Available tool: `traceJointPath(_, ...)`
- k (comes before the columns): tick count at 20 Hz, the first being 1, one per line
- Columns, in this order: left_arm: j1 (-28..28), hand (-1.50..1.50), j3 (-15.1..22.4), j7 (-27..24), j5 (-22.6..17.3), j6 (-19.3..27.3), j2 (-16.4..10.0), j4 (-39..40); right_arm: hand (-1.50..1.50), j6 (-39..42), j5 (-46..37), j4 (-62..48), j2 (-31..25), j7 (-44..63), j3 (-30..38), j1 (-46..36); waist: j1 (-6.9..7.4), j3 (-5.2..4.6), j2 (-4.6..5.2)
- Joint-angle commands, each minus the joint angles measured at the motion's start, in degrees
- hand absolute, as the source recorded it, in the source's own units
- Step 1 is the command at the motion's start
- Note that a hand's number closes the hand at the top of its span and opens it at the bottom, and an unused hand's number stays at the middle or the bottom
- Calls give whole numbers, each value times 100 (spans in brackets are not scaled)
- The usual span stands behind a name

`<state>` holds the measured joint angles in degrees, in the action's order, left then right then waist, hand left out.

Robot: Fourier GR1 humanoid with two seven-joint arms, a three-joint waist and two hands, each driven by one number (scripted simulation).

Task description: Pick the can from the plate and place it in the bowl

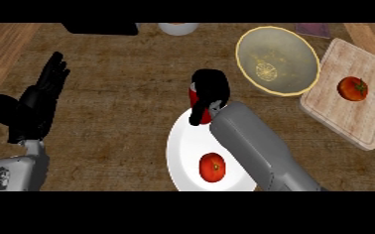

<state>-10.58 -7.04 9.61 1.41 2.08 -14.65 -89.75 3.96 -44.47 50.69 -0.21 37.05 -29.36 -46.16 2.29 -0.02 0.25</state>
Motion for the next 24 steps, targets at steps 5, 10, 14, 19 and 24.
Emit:
traceJointPath(5, -13, 0, -166, -49, -12, 42, -33, 188, 150, -599, -822, 933, -9, 1383, -118, -994, -265, -1, -73)
traceJointPath(10, 509, 0, -136, -332, -37, -68, 17, -20, 150, -1051, -1317, 1800, -295, 1934, 218, -1191, -249, 0, -74)
traceJointPath(14, 455, 0, -171, -47, -19, -18, -5, -205, 150, -732, -1549, 2656, -488, 2272, 382, -838, -267, 3, -61)
traceJointPath(19, 2, 0, -333, 10, -81, -79, -115, 116, 150, -334, -1244, 2807, -863, 1775, 1200, -892, -245, 2, -33)
traceJointPath(24, 68, 0, 16, -409, 288, 220, 338, 395, 150, -1163, -819, 2186, -1089, 684, 1865, -522, -235, 2, -1)
